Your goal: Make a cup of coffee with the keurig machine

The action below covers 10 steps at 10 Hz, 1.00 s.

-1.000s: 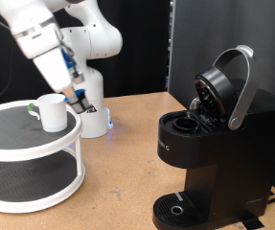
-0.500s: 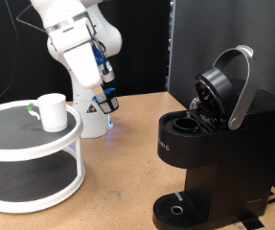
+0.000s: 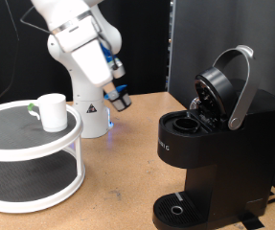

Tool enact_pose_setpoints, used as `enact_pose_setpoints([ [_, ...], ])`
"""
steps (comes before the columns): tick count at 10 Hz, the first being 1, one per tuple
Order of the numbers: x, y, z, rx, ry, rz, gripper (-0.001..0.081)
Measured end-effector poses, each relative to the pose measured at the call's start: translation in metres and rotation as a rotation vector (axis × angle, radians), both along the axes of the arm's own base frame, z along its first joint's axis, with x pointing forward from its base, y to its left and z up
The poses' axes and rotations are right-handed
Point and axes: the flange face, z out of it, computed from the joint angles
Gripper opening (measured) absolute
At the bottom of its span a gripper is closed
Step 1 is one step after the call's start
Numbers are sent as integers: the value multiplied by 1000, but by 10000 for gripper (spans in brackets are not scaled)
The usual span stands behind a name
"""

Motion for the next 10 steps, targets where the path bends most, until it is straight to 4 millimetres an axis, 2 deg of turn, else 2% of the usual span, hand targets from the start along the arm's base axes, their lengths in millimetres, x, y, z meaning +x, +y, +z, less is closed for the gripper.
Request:
enact_pose_setpoints([
  [5, 35, 49, 27, 31, 8, 86, 477],
  [8, 50, 63, 28, 9, 5, 103, 477],
  [10, 57, 69, 25, 0, 20, 38, 477],
])
